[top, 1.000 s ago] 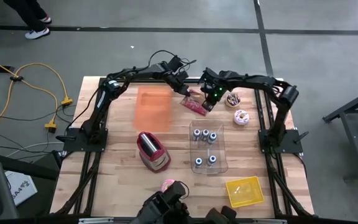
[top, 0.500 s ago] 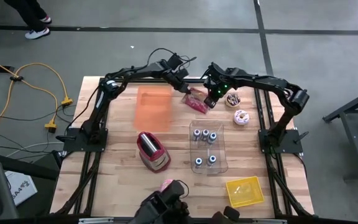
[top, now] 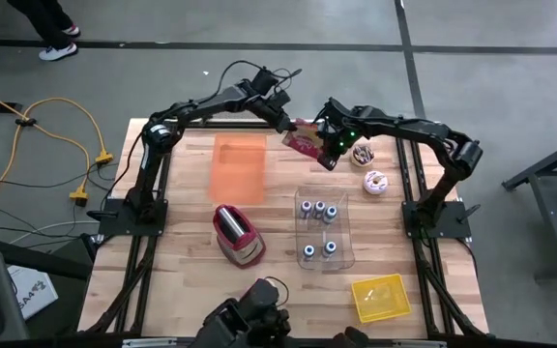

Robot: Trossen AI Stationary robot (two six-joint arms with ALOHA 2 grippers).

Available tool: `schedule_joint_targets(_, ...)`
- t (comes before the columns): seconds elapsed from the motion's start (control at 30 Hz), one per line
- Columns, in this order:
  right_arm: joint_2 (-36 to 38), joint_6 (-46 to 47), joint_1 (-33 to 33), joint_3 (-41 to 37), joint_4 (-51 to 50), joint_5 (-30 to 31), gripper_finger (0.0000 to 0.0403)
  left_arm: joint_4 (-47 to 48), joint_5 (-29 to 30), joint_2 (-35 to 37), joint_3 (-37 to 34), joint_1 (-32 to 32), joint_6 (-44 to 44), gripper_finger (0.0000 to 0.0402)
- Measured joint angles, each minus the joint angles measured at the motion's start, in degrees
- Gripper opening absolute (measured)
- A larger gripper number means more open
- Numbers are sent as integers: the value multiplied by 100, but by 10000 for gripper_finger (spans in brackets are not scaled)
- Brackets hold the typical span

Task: Pick & Place Food Item
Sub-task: Put the red popcorn pack into the orange bin

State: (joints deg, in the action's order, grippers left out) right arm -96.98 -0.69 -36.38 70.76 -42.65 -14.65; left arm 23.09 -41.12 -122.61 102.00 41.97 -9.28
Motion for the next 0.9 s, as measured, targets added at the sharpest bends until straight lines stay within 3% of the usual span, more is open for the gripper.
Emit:
schedule_joint_targets(0.37,1049,-1,253,0,-26,-208,3,184,88,54,0,127,-7,1)
schedule_joint_targets(0.6,1558,81,538,0,-44,-120,3,1080,123,480,0,153,228,1)
schedule_joint_targets(0.9,1599,14,811,0,-100,270,3,2178,157,1343,2,248,424,1)
